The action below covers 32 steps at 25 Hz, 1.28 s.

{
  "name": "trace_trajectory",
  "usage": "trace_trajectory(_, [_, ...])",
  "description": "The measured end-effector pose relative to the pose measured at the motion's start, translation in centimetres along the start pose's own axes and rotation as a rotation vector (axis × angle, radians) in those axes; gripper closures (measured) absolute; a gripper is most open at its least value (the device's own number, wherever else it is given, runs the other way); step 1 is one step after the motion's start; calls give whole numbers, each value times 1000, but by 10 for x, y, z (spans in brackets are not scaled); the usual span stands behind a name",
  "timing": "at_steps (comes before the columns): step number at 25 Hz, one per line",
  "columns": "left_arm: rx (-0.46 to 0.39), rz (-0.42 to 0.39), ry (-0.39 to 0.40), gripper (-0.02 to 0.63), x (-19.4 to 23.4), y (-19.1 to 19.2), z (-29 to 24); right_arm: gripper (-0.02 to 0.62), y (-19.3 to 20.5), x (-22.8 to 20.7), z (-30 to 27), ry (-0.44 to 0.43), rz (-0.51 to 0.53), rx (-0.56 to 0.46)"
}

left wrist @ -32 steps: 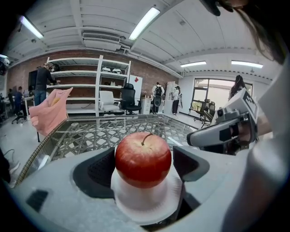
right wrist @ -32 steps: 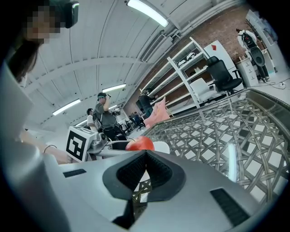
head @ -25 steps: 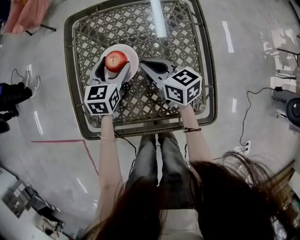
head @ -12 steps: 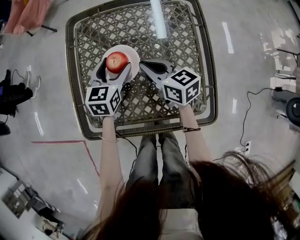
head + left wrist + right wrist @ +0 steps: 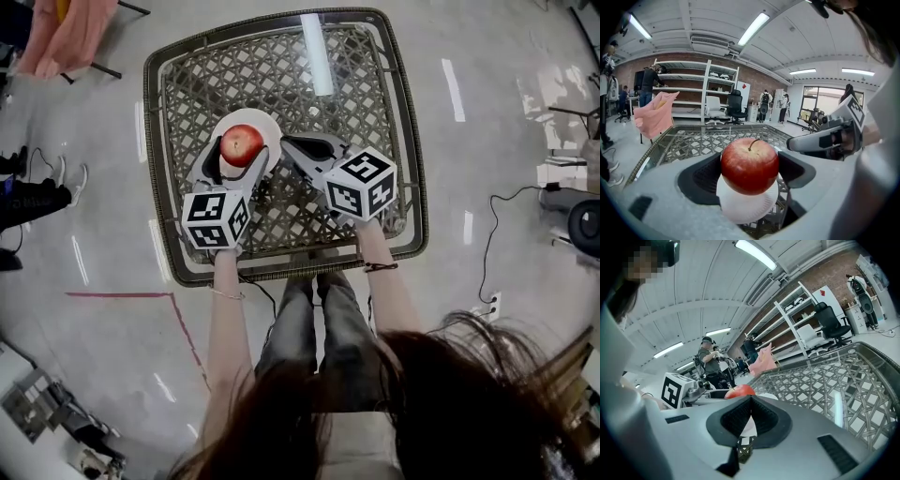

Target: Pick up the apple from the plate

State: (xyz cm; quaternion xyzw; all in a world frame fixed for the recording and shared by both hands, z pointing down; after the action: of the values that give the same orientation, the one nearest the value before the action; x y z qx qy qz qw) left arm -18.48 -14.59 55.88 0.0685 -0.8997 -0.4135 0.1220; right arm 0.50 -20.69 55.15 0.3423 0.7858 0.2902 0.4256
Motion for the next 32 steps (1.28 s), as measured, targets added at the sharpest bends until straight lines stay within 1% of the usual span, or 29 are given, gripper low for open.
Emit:
trace_trajectory(12, [-37,23,1,216,-25,-15,37,586,-17,24,31,15,24,-22])
trace_trajectory(20, [-56,57,1,216,-46,-24,64,586,-30,40,51,18,33,-43])
trace_trajectory(23, [-59,53,3,216,-54,-27,71,586,-33,43,60,22,36,-49])
trace_trajectory(26, [-61,49,0,216,-61,-30,79,586,-35,48,68,20,48,-52])
trace_trajectory(30, [-72,71,2,216,-67,-37,95,586,-41,59,77,14,76,-50])
trace_trajectory(32, [-73,64,4,216,-68,-40,104,586,-43,64,80,11,82,-51])
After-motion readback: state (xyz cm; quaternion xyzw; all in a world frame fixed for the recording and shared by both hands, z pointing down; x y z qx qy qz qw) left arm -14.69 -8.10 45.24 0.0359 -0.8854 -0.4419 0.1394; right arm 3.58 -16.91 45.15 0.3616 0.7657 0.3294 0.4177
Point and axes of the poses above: the fingertips, and each gripper's own axes: z backward along the fingers, x to its left, y out of its underside, the point moved 10 cm from there along z, backward along the fingers, and after that the axes turned 13 degrees about x, right-handed, at the moved point
